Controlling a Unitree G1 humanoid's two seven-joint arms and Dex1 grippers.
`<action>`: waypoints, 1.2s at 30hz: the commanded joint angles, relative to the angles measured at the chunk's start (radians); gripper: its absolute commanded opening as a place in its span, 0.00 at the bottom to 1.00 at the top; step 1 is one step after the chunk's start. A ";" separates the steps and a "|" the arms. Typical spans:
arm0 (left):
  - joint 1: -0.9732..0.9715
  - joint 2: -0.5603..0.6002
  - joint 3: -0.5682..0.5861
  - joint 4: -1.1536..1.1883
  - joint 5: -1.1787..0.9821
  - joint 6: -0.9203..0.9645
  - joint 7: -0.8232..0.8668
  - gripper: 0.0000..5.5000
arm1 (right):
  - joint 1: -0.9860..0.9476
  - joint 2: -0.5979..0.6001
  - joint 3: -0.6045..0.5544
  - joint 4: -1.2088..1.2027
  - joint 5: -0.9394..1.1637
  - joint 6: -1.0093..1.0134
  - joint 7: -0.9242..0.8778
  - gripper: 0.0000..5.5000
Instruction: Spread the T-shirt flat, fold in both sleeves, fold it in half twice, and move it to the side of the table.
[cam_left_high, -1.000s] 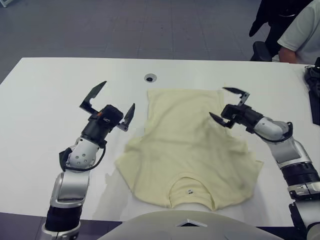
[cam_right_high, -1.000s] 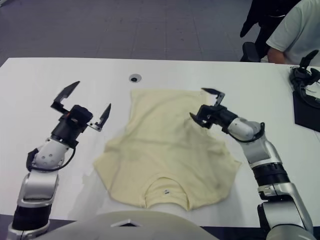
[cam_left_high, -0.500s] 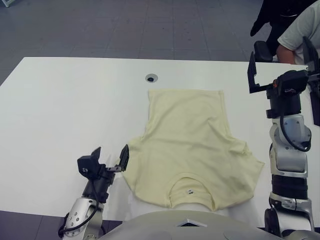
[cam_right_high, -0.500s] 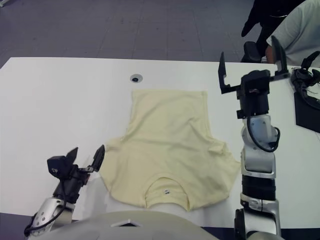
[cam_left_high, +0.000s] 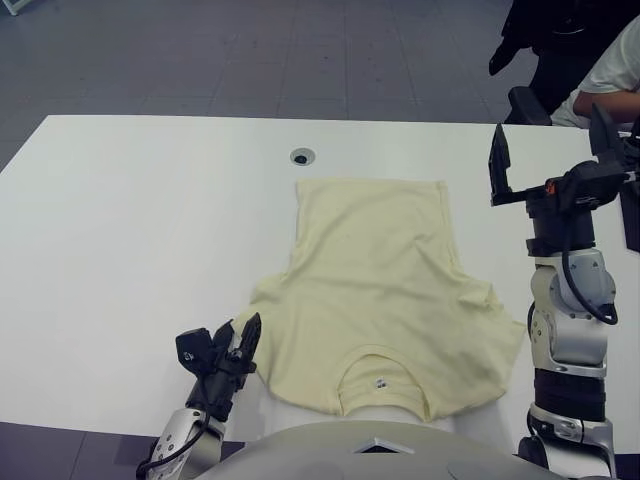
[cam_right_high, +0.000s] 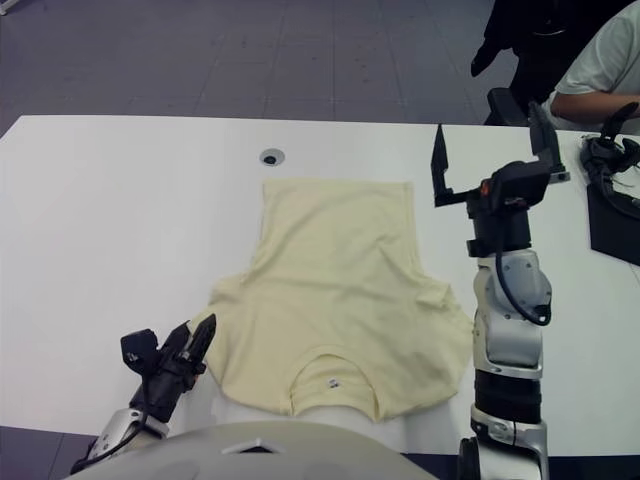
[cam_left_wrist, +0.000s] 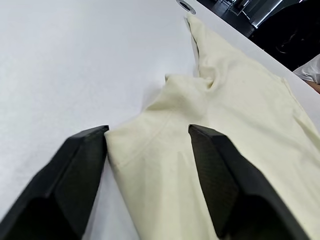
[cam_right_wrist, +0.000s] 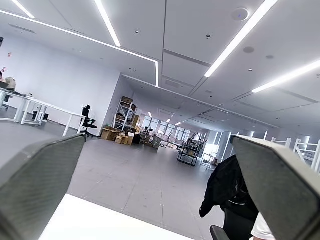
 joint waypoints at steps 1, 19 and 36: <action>0.019 0.009 -0.003 0.057 -0.003 0.049 0.025 0.37 | -0.015 -0.002 0.007 -0.008 -0.014 -0.009 0.015 0.98; -0.015 0.078 -0.078 0.028 0.204 -0.184 0.004 0.00 | -0.011 0.011 0.008 0.028 -0.031 -0.046 0.026 0.98; -0.190 0.440 -0.460 0.096 0.783 -0.427 -0.225 0.00 | 0.002 0.016 0.023 0.066 -0.045 -0.071 0.037 0.98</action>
